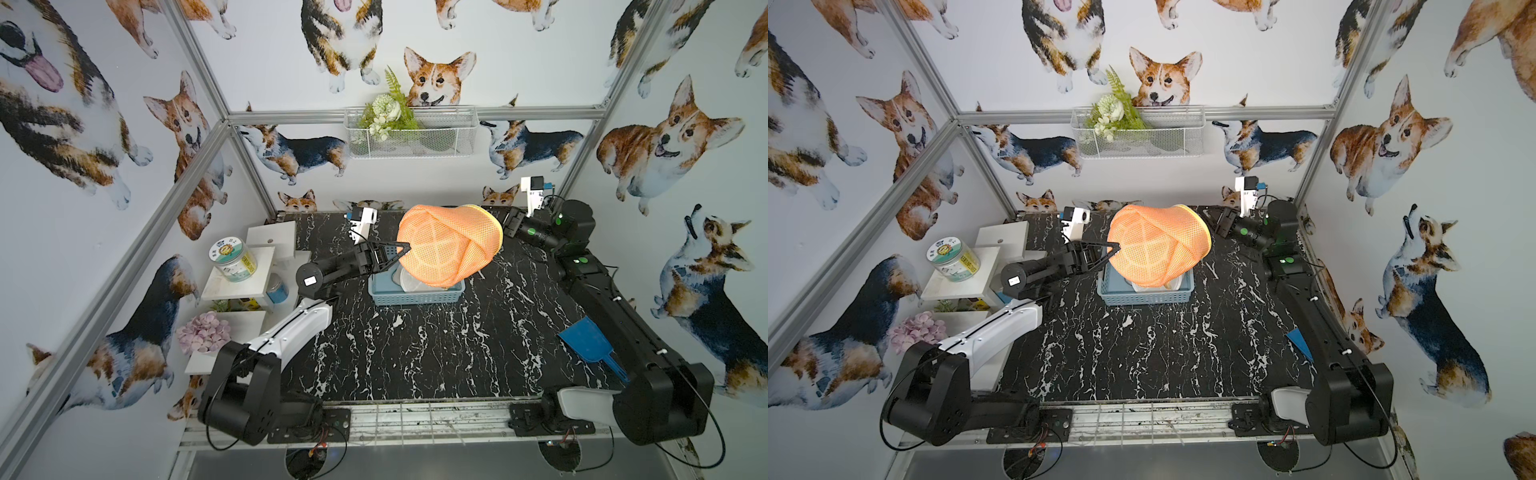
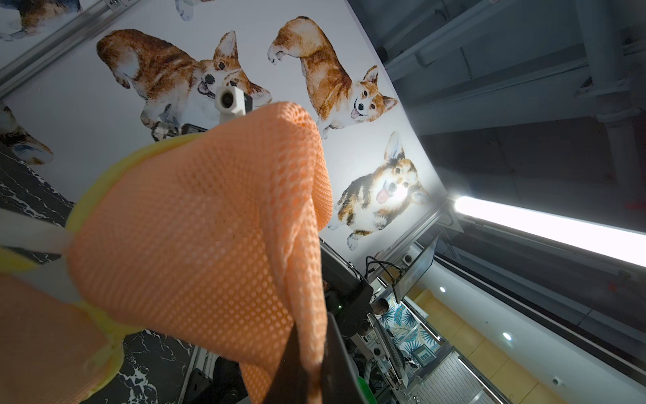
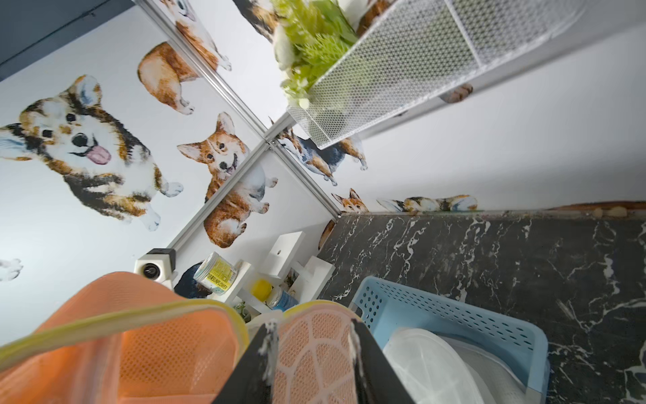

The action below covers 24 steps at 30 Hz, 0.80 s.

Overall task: Turn the laundry bag inside out
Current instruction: Turn over the laundry bag.

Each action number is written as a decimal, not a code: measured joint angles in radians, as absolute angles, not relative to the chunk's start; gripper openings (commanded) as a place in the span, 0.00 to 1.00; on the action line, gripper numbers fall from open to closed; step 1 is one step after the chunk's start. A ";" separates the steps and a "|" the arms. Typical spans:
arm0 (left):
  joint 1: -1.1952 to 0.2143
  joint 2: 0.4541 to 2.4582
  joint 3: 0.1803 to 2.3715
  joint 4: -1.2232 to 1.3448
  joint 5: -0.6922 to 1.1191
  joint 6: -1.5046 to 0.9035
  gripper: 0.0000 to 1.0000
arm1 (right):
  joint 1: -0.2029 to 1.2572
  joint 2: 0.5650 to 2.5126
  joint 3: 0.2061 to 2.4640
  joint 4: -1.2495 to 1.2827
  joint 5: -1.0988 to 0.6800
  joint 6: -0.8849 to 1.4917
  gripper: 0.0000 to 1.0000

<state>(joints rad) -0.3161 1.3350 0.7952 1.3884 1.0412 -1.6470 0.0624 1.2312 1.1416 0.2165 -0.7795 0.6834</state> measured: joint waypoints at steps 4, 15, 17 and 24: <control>-0.310 1.230 0.823 1.056 1.055 -1.401 0.00 | 0.037 1.174 1.161 0.158 -0.846 0.634 0.41; -0.287 1.137 0.920 0.355 1.034 -0.893 0.00 | 0.004 1.177 1.210 0.025 -1.000 0.553 0.00; -0.286 1.135 0.919 0.326 1.028 -0.873 0.00 | 0.001 1.182 1.179 0.066 -1.023 0.604 0.00; -0.284 1.129 0.919 0.290 1.045 -0.826 0.00 | 0.000 1.193 1.164 0.083 -1.139 0.613 0.47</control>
